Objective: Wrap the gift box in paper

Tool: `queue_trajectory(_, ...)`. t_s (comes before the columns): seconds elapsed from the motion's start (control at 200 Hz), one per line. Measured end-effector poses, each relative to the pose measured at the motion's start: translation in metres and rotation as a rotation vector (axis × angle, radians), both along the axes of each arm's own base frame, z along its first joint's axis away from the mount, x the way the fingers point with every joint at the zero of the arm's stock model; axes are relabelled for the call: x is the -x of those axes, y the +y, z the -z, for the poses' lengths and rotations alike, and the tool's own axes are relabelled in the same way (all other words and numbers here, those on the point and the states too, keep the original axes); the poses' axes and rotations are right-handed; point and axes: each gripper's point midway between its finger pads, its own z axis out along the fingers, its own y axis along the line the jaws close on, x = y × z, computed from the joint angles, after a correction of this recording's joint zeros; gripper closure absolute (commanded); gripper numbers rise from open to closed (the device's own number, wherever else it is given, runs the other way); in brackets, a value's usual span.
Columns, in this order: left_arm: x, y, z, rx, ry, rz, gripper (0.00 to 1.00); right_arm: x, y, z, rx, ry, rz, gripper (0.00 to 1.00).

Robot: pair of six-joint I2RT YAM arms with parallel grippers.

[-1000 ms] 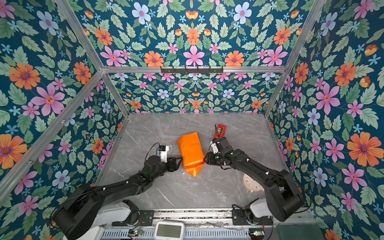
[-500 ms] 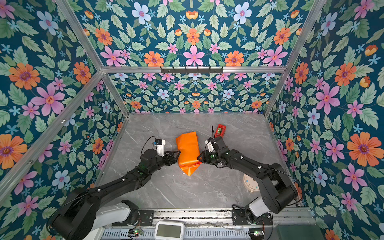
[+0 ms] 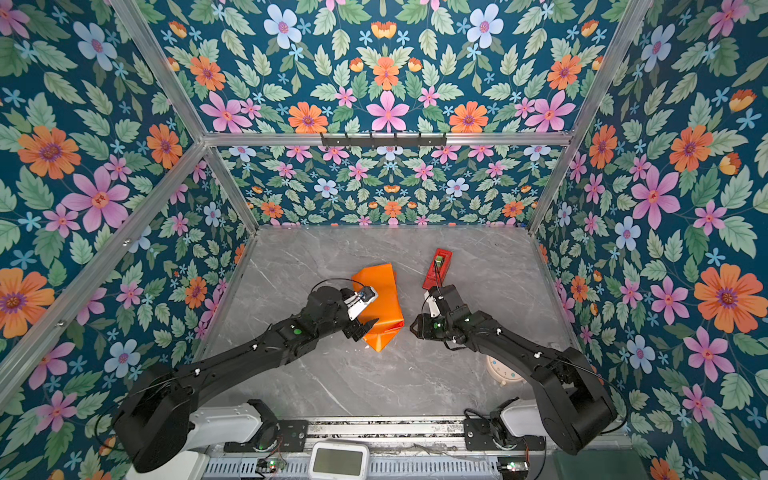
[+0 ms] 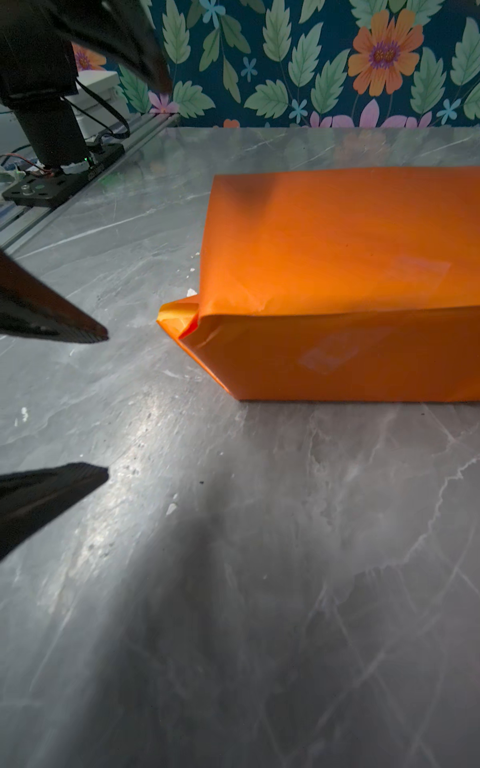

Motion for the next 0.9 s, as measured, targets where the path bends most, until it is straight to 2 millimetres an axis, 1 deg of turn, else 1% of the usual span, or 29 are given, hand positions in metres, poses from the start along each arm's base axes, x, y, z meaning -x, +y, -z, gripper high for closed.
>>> queue_trajectory(0.06, 0.002, -0.002, 0.009, -0.081, -0.007, 0.063, 0.04, 0.006, -0.002, 0.005, -0.001, 0.012, 0.000, 0.47)
queue_trajectory(0.065, 0.002, -0.002, 0.009, -0.085, -0.009, 0.066, 0.04, 0.006, -0.002, 0.005, -0.001, 0.013, 0.000, 0.44)
queue_trajectory(0.075, 0.002, -0.002, 0.011, -0.097, -0.010, 0.076, 0.04, 0.007, -0.003, 0.006, -0.001, 0.015, 0.000, 0.42)
queue_trajectory(0.115, 0.004, -0.002, 0.017, -0.142, -0.019, 0.112, 0.02, 0.010, -0.003, 0.009, -0.011, 0.029, 0.007, 0.40)
queue_trajectory(0.225, 0.009, 0.004, 0.036, -0.245, -0.044, 0.195, 0.00, 0.019, 0.000, 0.017, -0.036, 0.068, 0.005, 0.40)
queue_trajectory(0.315, 0.012, 0.007, 0.048, -0.302, -0.070, 0.249, 0.00, 0.020, 0.004, 0.018, -0.050, 0.074, 0.001, 0.40)
queue_trajectory(0.475, 0.008, 0.010, 0.059, -0.370, -0.143, 0.294, 0.01, 0.020, 0.013, 0.021, -0.078, 0.100, -0.001, 0.42)
queue_trajectory(0.59, -0.001, 0.013, 0.068, -0.420, -0.182, 0.295, 0.03, 0.025, 0.027, 0.025, -0.092, 0.129, -0.021, 0.44)
queue_trajectory(0.725, -0.009, 0.014, 0.075, -0.458, -0.214, 0.283, 0.08, 0.031, 0.048, 0.029, -0.119, 0.157, -0.034, 0.49)
queue_trajectory(0.9, -0.017, 0.014, 0.077, -0.467, -0.252, 0.264, 0.13, 0.037, 0.071, 0.048, -0.143, 0.207, 0.034, 0.56)
